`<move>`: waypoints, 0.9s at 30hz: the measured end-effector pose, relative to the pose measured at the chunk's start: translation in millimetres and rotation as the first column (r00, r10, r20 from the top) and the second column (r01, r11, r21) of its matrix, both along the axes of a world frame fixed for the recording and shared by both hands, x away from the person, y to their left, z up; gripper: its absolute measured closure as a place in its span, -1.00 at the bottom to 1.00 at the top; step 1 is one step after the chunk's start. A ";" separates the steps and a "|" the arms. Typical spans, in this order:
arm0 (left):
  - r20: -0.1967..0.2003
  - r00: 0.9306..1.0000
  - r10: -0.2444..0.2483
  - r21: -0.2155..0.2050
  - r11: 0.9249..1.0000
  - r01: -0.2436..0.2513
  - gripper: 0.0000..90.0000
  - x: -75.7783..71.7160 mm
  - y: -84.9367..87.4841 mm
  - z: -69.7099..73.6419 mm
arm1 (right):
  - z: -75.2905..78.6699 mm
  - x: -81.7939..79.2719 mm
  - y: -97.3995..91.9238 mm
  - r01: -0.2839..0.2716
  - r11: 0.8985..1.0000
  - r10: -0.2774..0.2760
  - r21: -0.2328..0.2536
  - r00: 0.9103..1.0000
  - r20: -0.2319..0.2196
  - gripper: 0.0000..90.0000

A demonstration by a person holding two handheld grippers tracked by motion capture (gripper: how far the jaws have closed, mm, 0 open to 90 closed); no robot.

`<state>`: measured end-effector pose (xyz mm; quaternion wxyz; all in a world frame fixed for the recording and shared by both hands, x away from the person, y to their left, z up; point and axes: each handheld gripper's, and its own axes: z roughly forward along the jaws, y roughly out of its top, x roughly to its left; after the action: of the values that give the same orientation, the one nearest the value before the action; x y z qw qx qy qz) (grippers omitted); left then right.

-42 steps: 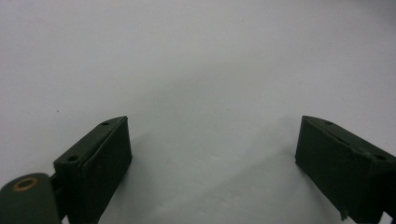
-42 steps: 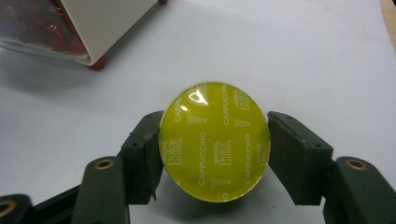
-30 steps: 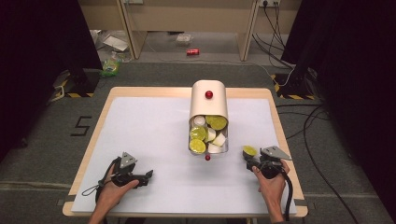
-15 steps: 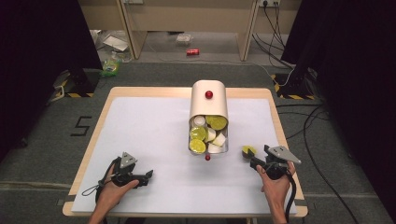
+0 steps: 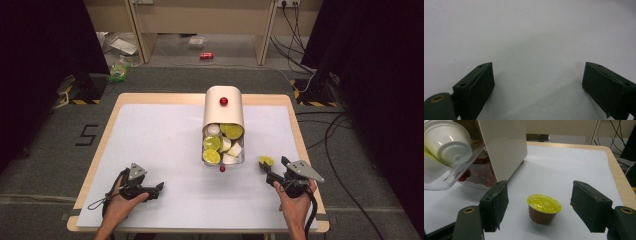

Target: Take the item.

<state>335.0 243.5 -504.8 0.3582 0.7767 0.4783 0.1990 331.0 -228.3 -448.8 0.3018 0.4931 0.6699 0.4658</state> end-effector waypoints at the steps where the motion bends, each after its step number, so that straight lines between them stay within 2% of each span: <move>1: 0.000 1.000 0.000 0.000 1.000 0.000 -0.78 0.0 0.0 0.0 | 0.0 0.0 0.0 0.000 1.000 0.000 0.000 1.000 0.000 -0.32; 7: -0.001 1.000 0.000 0.000 1.000 0.000 -0.78 0.1 0.0 0.0 | 2.8 -5.3 4.1 -0.012 1.000 0.012 -0.003 1.000 0.012 -0.34; 13: -0.001 1.000 0.000 0.000 1.000 0.000 -0.78 0.1 -0.1 0.0 | 3.8 -11.1 9.9 -0.025 1.000 0.025 -0.003 0.999 0.019 -0.52; 21: 0.000 1.000 0.000 0.001 1.000 0.000 -0.78 0.0 -0.1 0.0 | 7.2 -18.7 12.1 -0.036 0.999 0.036 0.003 0.999 0.033 -0.54; 27: 0.000 1.000 0.000 0.000 1.000 0.000 -0.78 0.1 -0.1 0.0 | 5.6 -22.1 16.5 -0.052 0.999 0.052 0.000 0.998 0.026 -0.56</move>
<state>335.0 243.4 -504.8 0.3580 0.7767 0.4785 0.1993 309.0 -211.9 -443.2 0.2980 0.4696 0.6783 0.4801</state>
